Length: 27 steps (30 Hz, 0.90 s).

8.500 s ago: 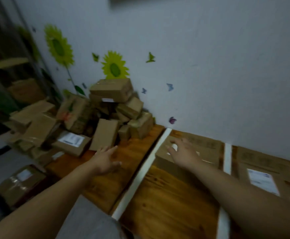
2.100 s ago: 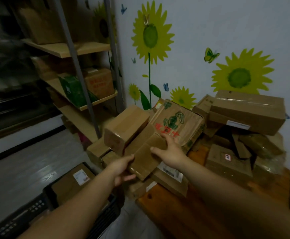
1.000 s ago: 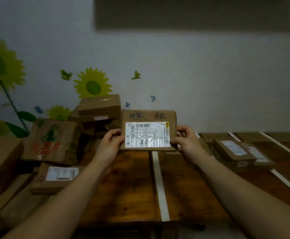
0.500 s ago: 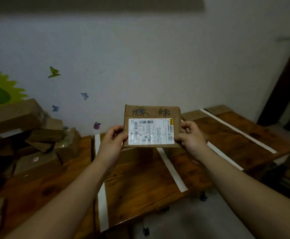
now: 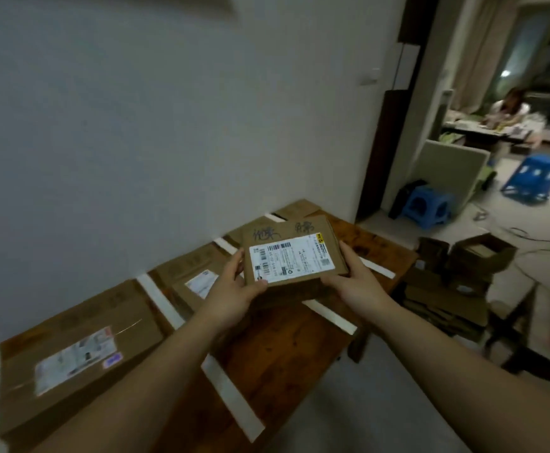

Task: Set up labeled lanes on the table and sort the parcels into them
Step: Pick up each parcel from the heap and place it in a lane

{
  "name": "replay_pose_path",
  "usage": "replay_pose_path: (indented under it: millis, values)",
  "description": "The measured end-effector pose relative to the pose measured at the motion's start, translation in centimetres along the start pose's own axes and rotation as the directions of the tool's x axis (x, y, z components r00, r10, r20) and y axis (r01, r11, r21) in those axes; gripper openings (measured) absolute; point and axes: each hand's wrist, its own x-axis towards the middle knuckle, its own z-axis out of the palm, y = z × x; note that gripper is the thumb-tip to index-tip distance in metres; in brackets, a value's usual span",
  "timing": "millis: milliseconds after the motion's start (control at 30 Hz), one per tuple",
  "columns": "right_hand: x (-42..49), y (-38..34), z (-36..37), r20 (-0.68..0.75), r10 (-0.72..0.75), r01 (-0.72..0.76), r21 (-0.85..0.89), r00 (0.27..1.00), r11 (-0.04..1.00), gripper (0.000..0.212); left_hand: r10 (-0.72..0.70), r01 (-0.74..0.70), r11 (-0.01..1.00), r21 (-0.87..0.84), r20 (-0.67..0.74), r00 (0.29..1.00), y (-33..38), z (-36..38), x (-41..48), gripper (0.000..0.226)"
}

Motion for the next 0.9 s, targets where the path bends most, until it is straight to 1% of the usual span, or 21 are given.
replay_pose_path:
  millis: [67,167,267,367,467,500,567,600,633,667,733,900]
  values:
    - [0.9,1.1,-3.2,-0.055,0.019,-0.019,0.003,0.998,1.0,0.059,0.002,-0.008,0.996,0.094,0.065,0.998,-0.2,2.9,2.8,0.08]
    - [3.0,2.9,-8.3,-0.134,0.034,-0.037,-0.02,0.99,0.999,0.059,0.006,-0.026,0.992,0.127,0.159,0.987,-0.1,8.2,7.6,0.086]
    - [6.0,4.8,-13.7,-0.189,0.038,-0.046,-0.039,0.981,0.998,0.063,0.016,-0.035,0.993,0.116,0.167,0.986,-0.3,14.0,12.0,0.095]
    - [9.6,6.6,-19.3,-0.167,0.03,-0.037,-0.04,0.985,0.999,0.061,0.02,-0.03,0.997,0.066,0.151,0.988,-0.6,19.6,16.2,0.097]
    - [13.8,8.3,-24.6,-0.137,0.042,-0.044,-0.015,0.99,0.999,0.06,0.018,-0.023,0.999,0.039,0.126,0.992,-0.5,24.5,20.3,0.094]
    - [15.1,8.5,-25.9,-0.136,0.037,-0.042,-0.032,0.99,0.999,0.058,0.017,-0.022,0.999,0.039,0.112,0.994,-0.3,25.9,21.5,0.093]
    - [17.7,8.7,-28.1,-0.136,0.014,-0.028,-0.107,0.991,0.994,0.07,0.022,-0.025,0.999,0.041,0.08,0.997,-0.2,28.1,23.8,0.093]
    - [19.0,9.0,-29.0,-0.128,0.001,-0.019,-0.139,0.992,0.99,0.07,0.031,-0.033,0.999,0.036,0.058,0.998,-0.2,28.9,24.6,0.093]
    - [20.4,9.6,-29.8,-0.111,-0.016,-0.001,-0.151,0.994,0.989,0.062,0.042,-0.043,0.998,0.038,0.028,0.999,-0.2,29.5,25.5,0.093]
    - [21.8,10.3,-30.4,-0.095,-0.026,0.011,-0.154,0.995,0.988,0.058,0.053,-0.052,0.997,0.058,-0.005,0.999,-0.3,29.9,26.3,0.093]
    - [24.7,11.6,-30.9,-0.071,0.007,-0.016,-0.137,0.997,0.99,0.066,0.067,-0.06,0.992,0.11,-0.057,0.996,-0.5,30.1,28.1,0.094]
    - [32.3,13.9,-30.3,-0.004,0.044,-0.044,-0.143,0.999,0.989,0.07,0.059,-0.044,0.994,0.098,-0.153,0.987,-2.0,29.5,33.6,0.092]
